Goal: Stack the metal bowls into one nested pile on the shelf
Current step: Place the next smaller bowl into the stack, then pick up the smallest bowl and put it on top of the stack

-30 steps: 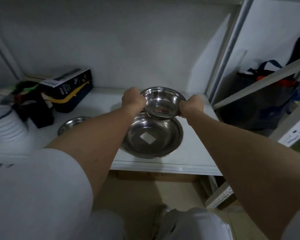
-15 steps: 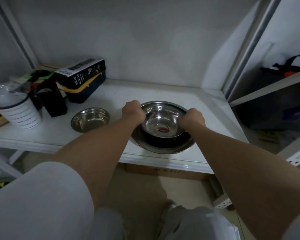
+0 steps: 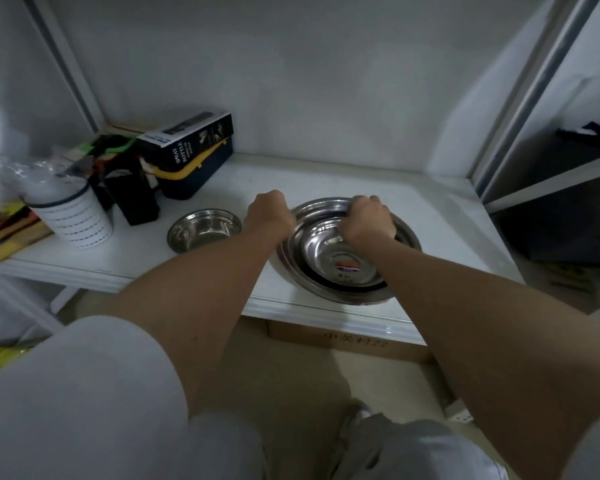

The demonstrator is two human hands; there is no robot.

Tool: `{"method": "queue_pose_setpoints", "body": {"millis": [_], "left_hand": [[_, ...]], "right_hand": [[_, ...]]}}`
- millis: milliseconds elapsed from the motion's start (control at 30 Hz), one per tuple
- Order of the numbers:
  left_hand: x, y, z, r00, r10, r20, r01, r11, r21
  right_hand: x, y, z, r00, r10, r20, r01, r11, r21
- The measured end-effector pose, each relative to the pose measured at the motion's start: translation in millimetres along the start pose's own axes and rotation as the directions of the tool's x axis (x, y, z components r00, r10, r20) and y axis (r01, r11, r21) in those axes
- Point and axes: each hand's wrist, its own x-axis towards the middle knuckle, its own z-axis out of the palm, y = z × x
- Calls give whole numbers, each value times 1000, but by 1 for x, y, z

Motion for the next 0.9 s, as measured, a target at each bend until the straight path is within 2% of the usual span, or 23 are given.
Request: {"method": "queue_pose_setpoints", "body": {"millis": [167,300,367,433,667,900], "left_hand": [[13,-58,-35,996,-90,-23,91,995,42],[17,-117,-48,969,-238,-66,247,946,209],[20,-140,-49,956,-293,-38,293,926,239],[24,-155,-48,944,-331,-14,328,927,183],[37,-169,-36,948,-319,10,315,941,123],[44,-149,-51,958,-281,-57,284,957,55]], "right_hand": [[0,-71,28,978,-192,79,174,966,192],[-3,-122,57,948,-264,178,217,944,247],[-3,-139,73,939,-258,228,201,948,248],[-3,-151,86,931,-243,271,182,956,229],[9,-158,110,923,-186,338,136,977,165],[19,-164,87,952,-149,267,88,969,229]]}}
